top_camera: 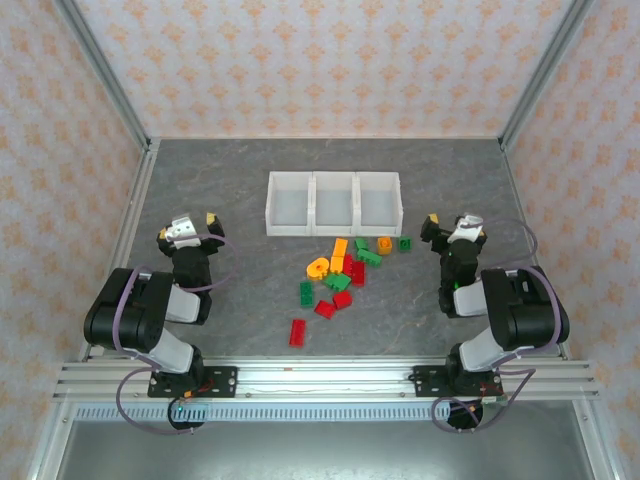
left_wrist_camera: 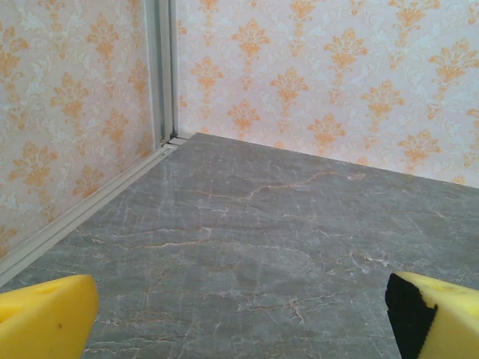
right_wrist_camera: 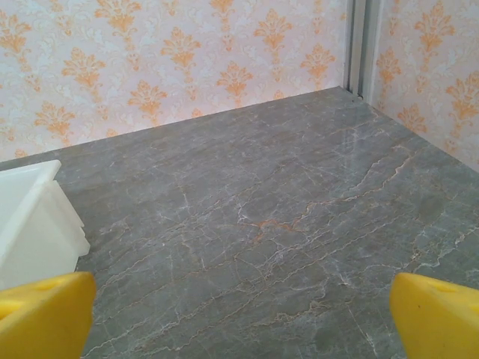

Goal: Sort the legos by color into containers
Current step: Pick up the lego from the middle-right of the table.

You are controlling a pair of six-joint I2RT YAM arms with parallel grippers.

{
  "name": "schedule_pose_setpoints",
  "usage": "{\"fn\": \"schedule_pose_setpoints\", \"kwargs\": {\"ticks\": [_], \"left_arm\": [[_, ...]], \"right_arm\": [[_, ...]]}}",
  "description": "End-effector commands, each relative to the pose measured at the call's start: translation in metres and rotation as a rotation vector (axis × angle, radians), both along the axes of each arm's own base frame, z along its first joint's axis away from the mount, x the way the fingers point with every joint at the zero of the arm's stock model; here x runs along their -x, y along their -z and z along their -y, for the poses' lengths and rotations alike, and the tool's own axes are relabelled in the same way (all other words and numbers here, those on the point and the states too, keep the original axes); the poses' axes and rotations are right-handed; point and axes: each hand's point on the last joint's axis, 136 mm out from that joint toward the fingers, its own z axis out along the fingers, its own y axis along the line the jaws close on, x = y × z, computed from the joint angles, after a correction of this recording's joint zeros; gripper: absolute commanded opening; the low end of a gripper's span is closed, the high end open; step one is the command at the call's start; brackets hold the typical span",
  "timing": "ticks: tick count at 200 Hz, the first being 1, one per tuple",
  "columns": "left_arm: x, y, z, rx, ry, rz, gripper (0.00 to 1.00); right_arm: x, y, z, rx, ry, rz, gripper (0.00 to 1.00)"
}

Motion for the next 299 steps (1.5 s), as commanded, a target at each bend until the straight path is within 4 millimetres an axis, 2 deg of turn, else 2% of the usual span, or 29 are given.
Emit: {"fn": "schedule_pose_setpoints", "kwargs": {"ticks": [1,141,145,149,156,168,175,181,200,214,231,249,274,299], "left_arm": [[-0.004,-0.002,0.000,0.002,-0.009,0.005,0.99],[-0.004,-0.002,0.000,0.002,-0.008,0.003,0.99],[-0.004,-0.002,0.000,0.002,-0.007,0.002,0.99],[-0.004,-0.002,0.000,0.002,-0.008,0.002,0.99],[-0.003,-0.002,0.000,0.001,-0.008,0.004,0.99],[-0.002,-0.007,0.006,-0.019,0.008,0.019,0.99],[0.001,-0.014,0.011,-0.042,0.012,0.027,0.99],[0.002,-0.017,0.015,-0.063,0.009,0.014,0.99],[0.003,-0.042,0.027,-0.109,-0.019,0.001,0.99],[0.004,-0.065,0.025,-0.017,-0.075,0.023,0.99],[0.002,-0.091,0.034,0.108,-0.036,0.016,0.99],[0.009,-0.113,0.044,0.225,0.020,0.025,0.99],[0.022,-0.113,0.063,0.350,0.124,-0.046,0.99],[0.039,-0.101,0.076,0.404,0.191,-0.185,0.99]], "right_arm": [[-0.001,-0.009,-0.001,0.004,-0.006,0.033,1.00],[-0.001,-0.009,0.005,-0.014,0.011,0.034,1.00],[0.000,-0.009,0.005,-0.016,0.013,0.037,0.93],[0.002,-0.013,0.009,-0.022,0.034,0.055,0.89],[0.010,-0.024,0.022,-0.040,0.113,0.097,0.88],[0.026,-0.043,0.043,-0.088,0.252,0.129,0.95],[0.031,-0.053,0.052,-0.146,0.307,0.131,1.00],[0.033,-0.063,0.055,-0.202,0.320,0.135,1.00],[0.034,-0.090,0.042,-0.308,0.237,0.114,1.00],[0.033,-0.100,0.024,-0.367,0.144,0.070,1.00],[0.033,-0.096,0.009,-0.446,0.085,-0.020,0.97],[0.034,-0.089,-0.015,-0.507,-0.023,-0.117,0.93],[0.037,-0.074,-0.047,-0.561,-0.149,-0.269,0.90],[0.039,-0.059,-0.070,-0.483,-0.210,-0.407,0.89]]}}
